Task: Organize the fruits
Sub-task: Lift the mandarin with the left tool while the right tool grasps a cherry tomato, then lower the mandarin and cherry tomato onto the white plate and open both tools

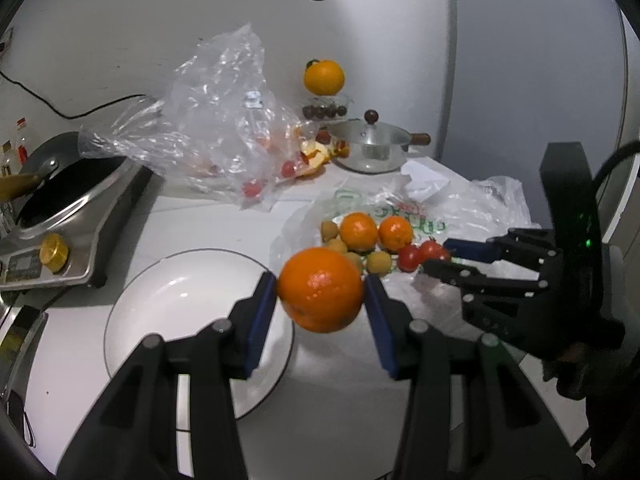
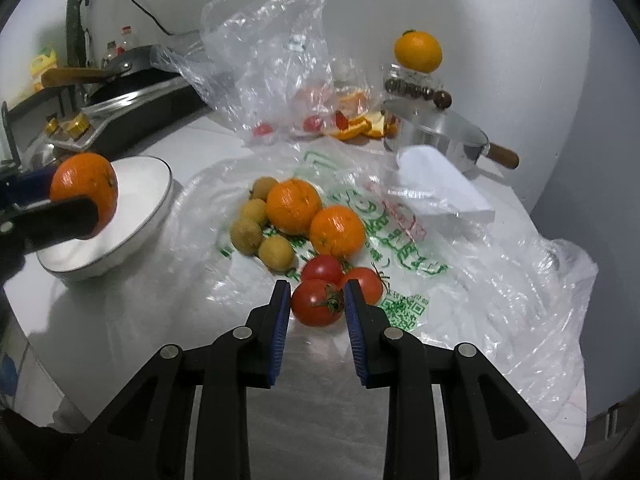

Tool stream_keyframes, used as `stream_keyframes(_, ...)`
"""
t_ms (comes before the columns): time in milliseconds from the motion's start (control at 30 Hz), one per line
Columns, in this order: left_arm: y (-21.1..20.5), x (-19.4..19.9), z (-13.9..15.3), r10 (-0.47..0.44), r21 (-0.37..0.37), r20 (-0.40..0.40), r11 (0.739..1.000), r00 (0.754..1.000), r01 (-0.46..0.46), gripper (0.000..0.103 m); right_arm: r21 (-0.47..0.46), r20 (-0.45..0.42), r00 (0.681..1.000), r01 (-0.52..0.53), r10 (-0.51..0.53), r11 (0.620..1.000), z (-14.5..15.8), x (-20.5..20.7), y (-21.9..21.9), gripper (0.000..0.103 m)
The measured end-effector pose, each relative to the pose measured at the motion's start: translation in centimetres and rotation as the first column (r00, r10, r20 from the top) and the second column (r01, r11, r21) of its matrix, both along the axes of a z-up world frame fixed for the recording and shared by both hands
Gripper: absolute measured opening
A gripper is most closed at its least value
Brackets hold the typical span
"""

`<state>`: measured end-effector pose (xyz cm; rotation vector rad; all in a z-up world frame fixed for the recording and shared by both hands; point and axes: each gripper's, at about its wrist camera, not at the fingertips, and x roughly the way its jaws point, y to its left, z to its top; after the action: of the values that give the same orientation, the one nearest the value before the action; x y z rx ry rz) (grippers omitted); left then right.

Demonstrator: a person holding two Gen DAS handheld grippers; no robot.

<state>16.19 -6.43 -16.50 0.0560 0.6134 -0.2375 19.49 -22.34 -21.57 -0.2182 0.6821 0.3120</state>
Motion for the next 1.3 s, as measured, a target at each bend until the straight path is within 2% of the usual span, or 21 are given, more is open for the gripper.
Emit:
stream_keyframes(633,7.4,-2.4,0.4,0.118,-0.017,0.033,0.993,0.992,-0.117,0.046,0.043,0.099,0.991,-0.096,0.091,0.994,5.2,-2.3,5.8,0.029)
stream_keyframes(1033,11.7,-1.7,0.2,0.16,0.006,0.035,0.987,0.986,-0.161,0.046,0.053,0.12,0.98,-0.166,0.159,0.985,5.9,-2.1,10.8,0.03)
stream_keyframes(1300,13.5,-0.3,-1.5,0.186,-0.003,-0.008,0.982,0.982,-0.186,0.046,0.083,0.12,0.961,-0.26,0.25,0.962,5.6,-1.3,14.0,0.03)
